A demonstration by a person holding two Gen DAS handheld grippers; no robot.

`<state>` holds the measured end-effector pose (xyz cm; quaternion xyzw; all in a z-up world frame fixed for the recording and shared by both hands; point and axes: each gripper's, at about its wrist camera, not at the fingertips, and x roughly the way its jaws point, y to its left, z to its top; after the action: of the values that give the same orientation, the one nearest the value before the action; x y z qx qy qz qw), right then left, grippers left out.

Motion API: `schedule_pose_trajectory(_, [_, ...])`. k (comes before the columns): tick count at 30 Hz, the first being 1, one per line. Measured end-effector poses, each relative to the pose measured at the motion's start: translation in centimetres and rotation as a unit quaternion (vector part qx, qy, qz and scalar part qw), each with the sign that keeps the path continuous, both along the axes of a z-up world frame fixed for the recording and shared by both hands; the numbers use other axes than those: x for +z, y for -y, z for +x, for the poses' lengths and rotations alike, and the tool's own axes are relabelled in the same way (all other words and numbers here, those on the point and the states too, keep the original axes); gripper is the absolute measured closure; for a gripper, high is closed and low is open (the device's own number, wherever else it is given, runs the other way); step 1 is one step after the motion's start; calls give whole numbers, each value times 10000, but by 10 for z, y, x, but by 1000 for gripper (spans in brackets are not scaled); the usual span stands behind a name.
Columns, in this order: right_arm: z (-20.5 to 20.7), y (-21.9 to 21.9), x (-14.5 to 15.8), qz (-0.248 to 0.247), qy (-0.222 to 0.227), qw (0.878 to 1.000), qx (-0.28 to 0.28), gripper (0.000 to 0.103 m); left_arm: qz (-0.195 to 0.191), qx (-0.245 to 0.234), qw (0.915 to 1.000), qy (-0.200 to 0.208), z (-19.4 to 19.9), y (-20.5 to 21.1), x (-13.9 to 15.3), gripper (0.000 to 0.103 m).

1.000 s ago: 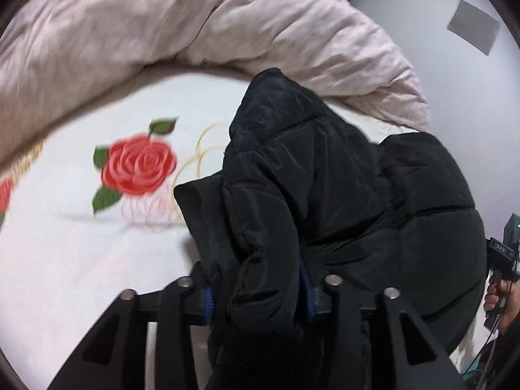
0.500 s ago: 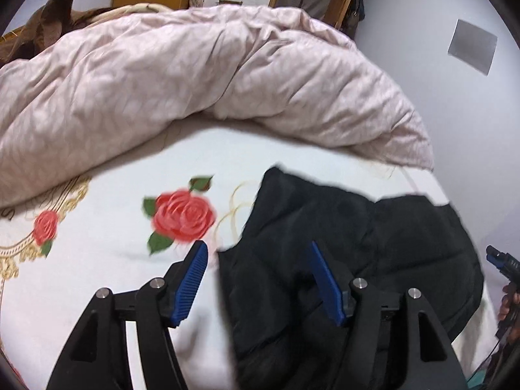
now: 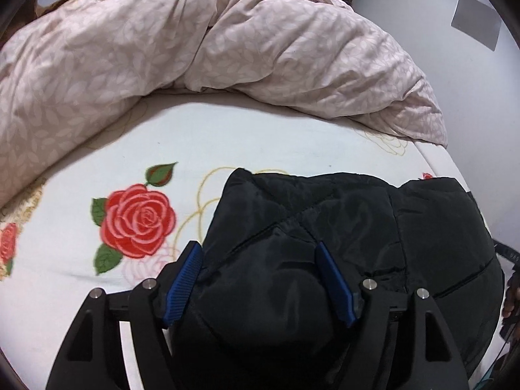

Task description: Fold large clothes

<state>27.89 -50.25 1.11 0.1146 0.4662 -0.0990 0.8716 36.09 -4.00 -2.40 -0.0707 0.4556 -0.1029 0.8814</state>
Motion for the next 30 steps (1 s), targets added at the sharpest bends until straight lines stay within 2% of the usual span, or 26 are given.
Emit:
schedule_pose_trajectory(4, [-26,-13,30,-33,265,9996,-64,43,67,-18,9998,191,-21,-6,25,29])
schedule_pose_trajectory(8, [-60,-37,59,-96,544,9985,-21,43,74,-109,9989,457,-59,-8,57,29])
schedule_pose_trajectory(12, [-97,-66,80,-168,712,9973,54,43,165,-258,9983,504,-103,-1,80,28])
schedule_pose_trajectory(16, [-136,-93,92,-48,740,9972,23,43,63,-391,9979,511,-150,6,99,27])
schedule_pose_trajectory(23, [-201,-144,114,-198,785,9965,209,43,10,-476,9977,491,-225,8,122,18])
schedule_pose_trajectory(30, [-245,-181,120,-202,747,9961,422,43,128,-519,9976,437,-282,0,125,17])
